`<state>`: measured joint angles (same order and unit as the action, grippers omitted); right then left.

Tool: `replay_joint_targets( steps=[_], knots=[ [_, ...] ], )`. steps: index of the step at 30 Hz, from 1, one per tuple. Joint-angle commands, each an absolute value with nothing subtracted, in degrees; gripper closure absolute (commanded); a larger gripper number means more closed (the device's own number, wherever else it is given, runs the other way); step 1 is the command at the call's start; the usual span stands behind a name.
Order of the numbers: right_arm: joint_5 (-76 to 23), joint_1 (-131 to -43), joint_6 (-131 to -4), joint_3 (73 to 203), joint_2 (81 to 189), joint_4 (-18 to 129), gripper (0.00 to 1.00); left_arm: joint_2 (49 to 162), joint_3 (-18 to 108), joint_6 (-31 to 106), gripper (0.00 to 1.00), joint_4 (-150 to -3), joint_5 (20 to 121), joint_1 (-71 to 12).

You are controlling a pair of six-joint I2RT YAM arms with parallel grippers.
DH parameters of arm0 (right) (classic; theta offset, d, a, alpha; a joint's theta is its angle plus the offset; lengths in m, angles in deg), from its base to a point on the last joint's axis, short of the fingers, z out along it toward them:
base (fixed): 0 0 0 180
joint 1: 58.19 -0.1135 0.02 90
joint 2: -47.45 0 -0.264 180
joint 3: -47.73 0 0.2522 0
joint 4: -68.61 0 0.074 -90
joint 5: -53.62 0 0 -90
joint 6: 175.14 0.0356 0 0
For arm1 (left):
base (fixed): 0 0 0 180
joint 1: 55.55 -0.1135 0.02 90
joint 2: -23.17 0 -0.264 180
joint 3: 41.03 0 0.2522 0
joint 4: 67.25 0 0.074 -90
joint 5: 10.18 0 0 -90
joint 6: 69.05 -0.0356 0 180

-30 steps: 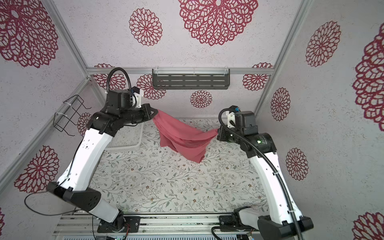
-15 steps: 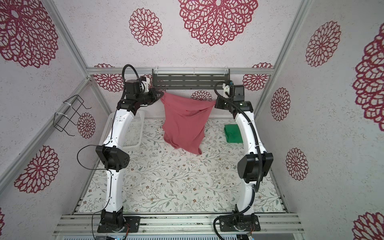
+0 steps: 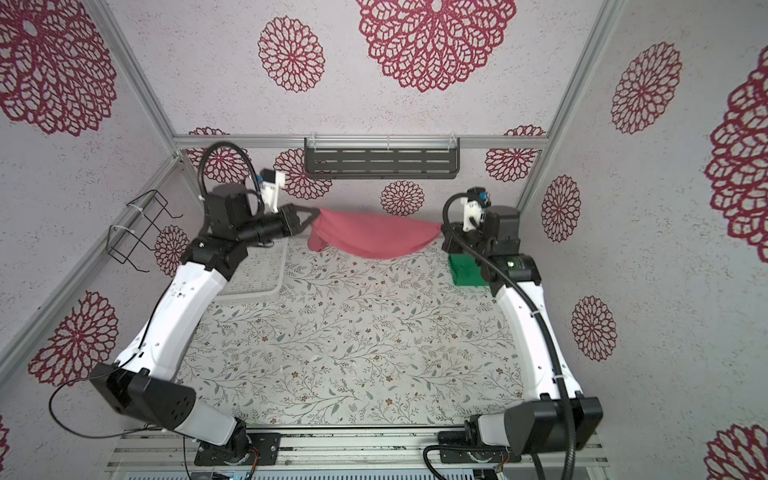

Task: Fold and stack the tank tops

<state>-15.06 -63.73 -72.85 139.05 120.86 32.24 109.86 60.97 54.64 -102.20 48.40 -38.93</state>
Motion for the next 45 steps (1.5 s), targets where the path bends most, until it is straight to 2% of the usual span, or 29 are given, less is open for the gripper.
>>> replay_joint_targets(
  steps=[1, 5, 9, 13, 20, 27, 29, 31, 32, 33, 36, 38, 41, 45],
  knots=[
    [-11.04, -63.62, -70.13, 122.81, 115.08, 34.43, 1.00, 110.19, 38.18, 57.49, 1.00, -98.17, 51.45, -36.35],
    [-9.57, -63.88, -62.93, 103.59, 106.72, 33.40, 1.00, 106.46, 16.65, 68.81, 1.00, -90.39, 55.38, -31.21],
    [-14.86, -63.81, -57.29, 96.38, 100.03, 23.48, 1.00, 102.77, 6.97, 79.17, 1.00, -91.89, 61.14, -23.25],
    [-20.90, -63.78, -53.32, 95.77, 99.46, 14.45, 1.00, 100.07, 6.74, 82.12, 1.00, -100.55, 64.00, -19.22],
    [-24.18, -63.77, -54.20, 96.73, 101.39, 11.43, 1.00, 96.14, 12.89, 78.73, 0.97, -114.60, 65.71, -19.17],
    [-26.01, -63.89, -52.75, 96.38, 101.76, 8.33, 1.00, 94.36, 10.56, 80.73, 0.95, -118.44, 64.66, -18.69],
    [-26.44, -63.91, -52.46, 96.47, 102.57, 6.51, 1.00, 94.27, 9.83, 81.18, 0.93, -119.52, 64.04, -18.13],
    [-27.32, -64.06, -52.46, 97.00, 102.06, 4.51, 1.00, 93.73, 10.11, 80.84, 0.85, -122.01, 63.83, -17.77],
    [-28.47, -64.04, -52.54, 97.89, 101.38, 3.22, 0.97, 93.21, 10.80, 80.09, 0.75, -123.68, 63.61, -17.67],
    [-29.00, -64.00, -52.42, 98.83, 100.65, 2.74, 0.89, 92.47, 12.14, 79.03, 0.64, -126.15, 63.64, -17.71],
    [-32.36, -64.07, -53.09, 104.83, 101.07, 0.28, 0.64, 91.15, 18.49, 74.45, 0.43, -132.60, 65.44, -18.83],
    [-33.75, -64.59, -53.79, 108.48, 102.58, 0.64, 0.58, 93.10, 23.66, 70.17, 0.40, -135.40, 65.25, -22.02],
    [-35.88, -69.66, -52.66, 111.87, 106.81, 3.26, 0.57, 100.34, 32.82, 62.82, 0.39, -135.75, 66.85, -26.17],
    [-36.11, -81.86, -47.70, 112.15, 114.59, 11.07, 0.59, 115.22, 45.28, 56.24, 0.47, -129.98, 67.52, -29.19]
  ],
)
